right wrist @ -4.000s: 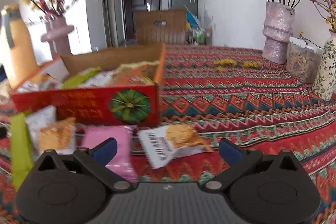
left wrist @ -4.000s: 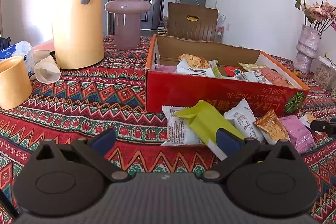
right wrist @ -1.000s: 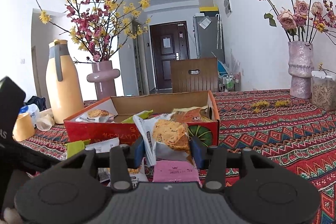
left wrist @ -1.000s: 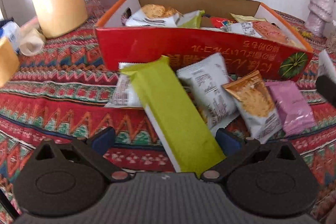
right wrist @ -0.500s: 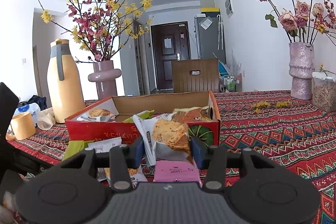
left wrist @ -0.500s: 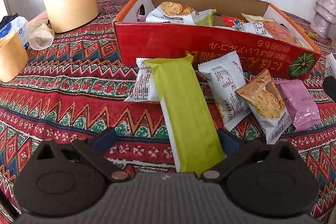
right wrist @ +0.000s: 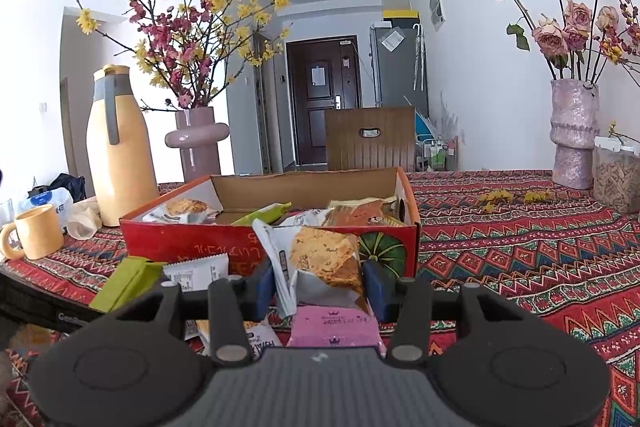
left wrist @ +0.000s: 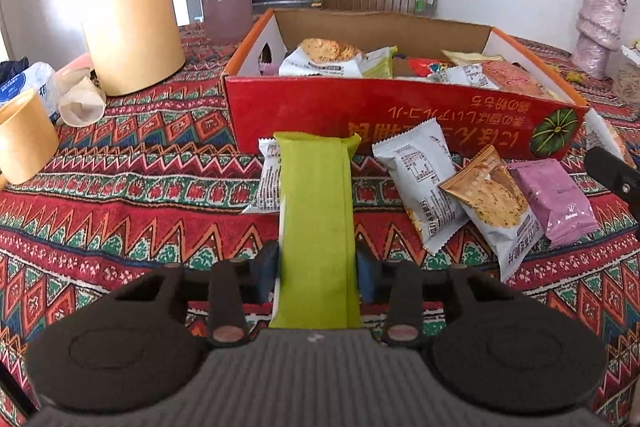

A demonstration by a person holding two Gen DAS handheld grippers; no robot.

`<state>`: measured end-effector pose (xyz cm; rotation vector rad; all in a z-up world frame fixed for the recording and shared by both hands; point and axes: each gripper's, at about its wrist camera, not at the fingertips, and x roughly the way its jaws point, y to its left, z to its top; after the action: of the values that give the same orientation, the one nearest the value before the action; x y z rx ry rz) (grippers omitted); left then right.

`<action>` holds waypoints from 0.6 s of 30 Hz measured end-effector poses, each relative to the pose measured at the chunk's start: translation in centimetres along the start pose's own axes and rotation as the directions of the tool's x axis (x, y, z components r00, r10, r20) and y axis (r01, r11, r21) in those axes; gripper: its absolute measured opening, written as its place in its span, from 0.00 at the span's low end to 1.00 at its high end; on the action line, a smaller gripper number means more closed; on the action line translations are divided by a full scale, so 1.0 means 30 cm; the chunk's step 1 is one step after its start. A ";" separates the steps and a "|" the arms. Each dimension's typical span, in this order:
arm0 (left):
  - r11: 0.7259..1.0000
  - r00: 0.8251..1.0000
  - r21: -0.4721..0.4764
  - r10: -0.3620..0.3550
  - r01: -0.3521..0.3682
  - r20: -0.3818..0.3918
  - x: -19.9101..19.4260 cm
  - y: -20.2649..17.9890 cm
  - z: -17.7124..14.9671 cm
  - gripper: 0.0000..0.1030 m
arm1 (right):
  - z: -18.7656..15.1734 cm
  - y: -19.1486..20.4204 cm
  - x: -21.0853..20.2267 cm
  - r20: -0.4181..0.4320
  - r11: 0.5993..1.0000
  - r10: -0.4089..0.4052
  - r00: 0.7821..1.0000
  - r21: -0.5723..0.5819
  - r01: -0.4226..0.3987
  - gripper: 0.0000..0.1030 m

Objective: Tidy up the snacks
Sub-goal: 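Carry both held packets up and over the cardboard box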

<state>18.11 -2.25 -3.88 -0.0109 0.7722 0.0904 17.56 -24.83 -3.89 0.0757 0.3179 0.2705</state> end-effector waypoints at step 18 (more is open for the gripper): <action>0.997 0.977 0.035 -0.080 0.074 0.197 -0.152 0.020 0.077 0.39 | 0.020 0.026 -0.010 0.001 0.999 -0.015 1.000 -0.037 0.015 0.45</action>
<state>16.41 -1.90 0.96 -0.0060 0.5732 0.0069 17.27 -24.17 -3.14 0.0366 0.3120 0.2613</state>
